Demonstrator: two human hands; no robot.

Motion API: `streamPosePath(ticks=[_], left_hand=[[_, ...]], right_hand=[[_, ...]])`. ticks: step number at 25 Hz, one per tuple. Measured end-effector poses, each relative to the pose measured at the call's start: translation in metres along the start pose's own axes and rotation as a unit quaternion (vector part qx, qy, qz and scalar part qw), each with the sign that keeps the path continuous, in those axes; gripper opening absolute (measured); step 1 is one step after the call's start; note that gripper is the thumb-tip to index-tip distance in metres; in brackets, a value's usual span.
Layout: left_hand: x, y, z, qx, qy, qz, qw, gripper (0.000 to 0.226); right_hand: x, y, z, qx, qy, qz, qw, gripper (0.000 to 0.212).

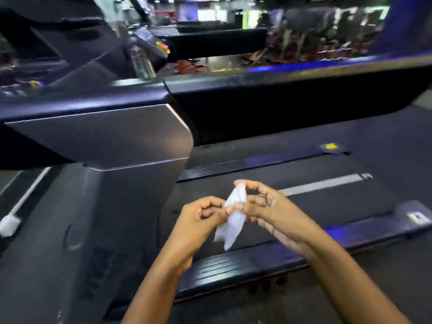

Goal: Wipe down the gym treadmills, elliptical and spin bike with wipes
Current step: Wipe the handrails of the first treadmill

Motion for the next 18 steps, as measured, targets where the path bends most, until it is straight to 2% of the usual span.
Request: streamPosePath(ticks=[2, 3, 5, 7, 8, 10, 12, 15, 18], left_hand=[[-0.003, 0.001, 0.0, -0.022, 0.016, 0.036, 0.999, 0.01], [-0.005, 0.003, 0.0, -0.022, 0.021, 0.057, 0.998, 0.015], [-0.008, 0.007, 0.001, -0.021, 0.026, 0.077, 0.996, 0.02], [-0.013, 0.006, 0.005, -0.027, 0.028, 0.059, 0.998, 0.013], [-0.017, 0.004, 0.007, -0.04, 0.034, 0.039, 0.998, 0.008], [-0.023, -0.001, 0.01, -0.08, 0.042, 0.004, 0.996, 0.018], [-0.027, -0.001, 0.011, -0.109, 0.045, 0.004, 0.993, 0.025], [-0.03, -0.001, 0.009, -0.167, 0.06, 0.003, 0.984, 0.035], [-0.033, 0.002, 0.008, -0.156, 0.058, -0.028, 0.986, 0.038]], right_hand=[[-0.013, 0.002, 0.009, -0.015, -0.021, 0.06, 0.998, 0.075], [-0.019, 0.003, 0.013, -0.021, -0.025, 0.098, 0.995, 0.072], [-0.029, 0.001, 0.015, -0.017, -0.011, 0.157, 0.987, 0.047], [-0.036, -0.004, 0.016, -0.007, 0.008, 0.172, 0.985, 0.024], [-0.039, -0.005, 0.016, -0.004, 0.016, 0.176, 0.984, 0.02], [-0.045, -0.003, 0.014, 0.009, 0.035, 0.184, 0.982, 0.018], [-0.049, -0.002, 0.011, 0.034, 0.056, 0.196, 0.978, 0.015], [-0.05, -0.01, 0.016, 0.098, 0.041, 0.179, 0.978, 0.022], [-0.045, -0.02, 0.022, 0.079, -0.02, 0.133, 0.988, 0.047]])
Point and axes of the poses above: each hand's wrist, its own x-axis towards the middle knuckle, its own y-axis out of the back of the hand, z = x × y, the point moved 7 cm from there along x, towards the middle knuckle, and after that the axes turned 7 degrees about -y, right-handed, at the moved point
